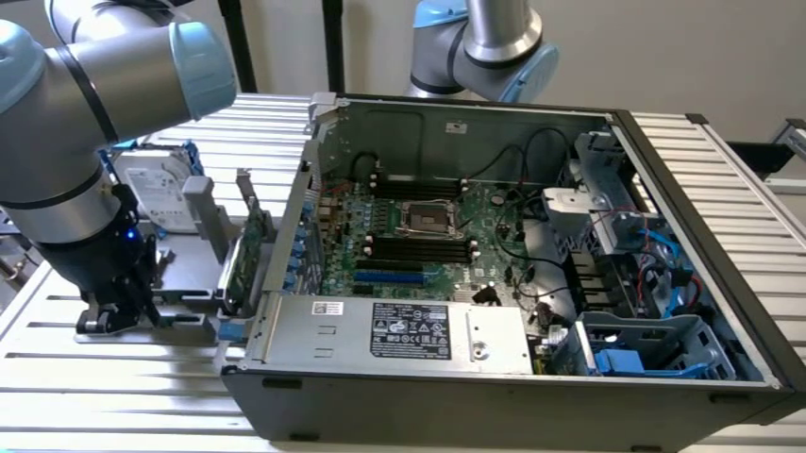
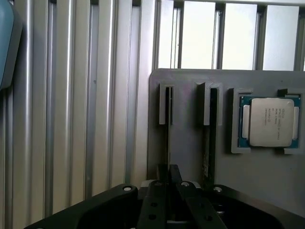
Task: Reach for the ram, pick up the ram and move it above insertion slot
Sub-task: 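Pick up the ram and move it above insertion slot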
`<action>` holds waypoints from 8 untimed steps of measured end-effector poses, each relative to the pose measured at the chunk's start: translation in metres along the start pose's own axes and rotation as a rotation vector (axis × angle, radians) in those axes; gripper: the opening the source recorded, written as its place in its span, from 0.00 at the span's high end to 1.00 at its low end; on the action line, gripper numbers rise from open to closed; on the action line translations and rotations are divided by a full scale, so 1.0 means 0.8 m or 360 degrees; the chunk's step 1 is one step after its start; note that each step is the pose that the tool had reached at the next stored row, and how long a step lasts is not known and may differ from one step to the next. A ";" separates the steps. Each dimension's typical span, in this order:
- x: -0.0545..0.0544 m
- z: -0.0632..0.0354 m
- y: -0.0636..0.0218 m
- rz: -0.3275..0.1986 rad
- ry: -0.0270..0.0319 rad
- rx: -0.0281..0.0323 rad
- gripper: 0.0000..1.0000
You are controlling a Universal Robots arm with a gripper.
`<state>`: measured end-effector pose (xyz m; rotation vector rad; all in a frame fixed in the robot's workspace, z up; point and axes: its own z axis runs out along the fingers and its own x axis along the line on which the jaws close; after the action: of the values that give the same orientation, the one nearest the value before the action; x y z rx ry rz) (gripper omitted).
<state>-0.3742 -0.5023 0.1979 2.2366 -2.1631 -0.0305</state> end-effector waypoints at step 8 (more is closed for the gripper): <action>0.000 0.000 0.000 0.0012 -0.00004 -0.00001 0.87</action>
<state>-0.3742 -0.5024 0.1979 2.2287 -2.1713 -0.0306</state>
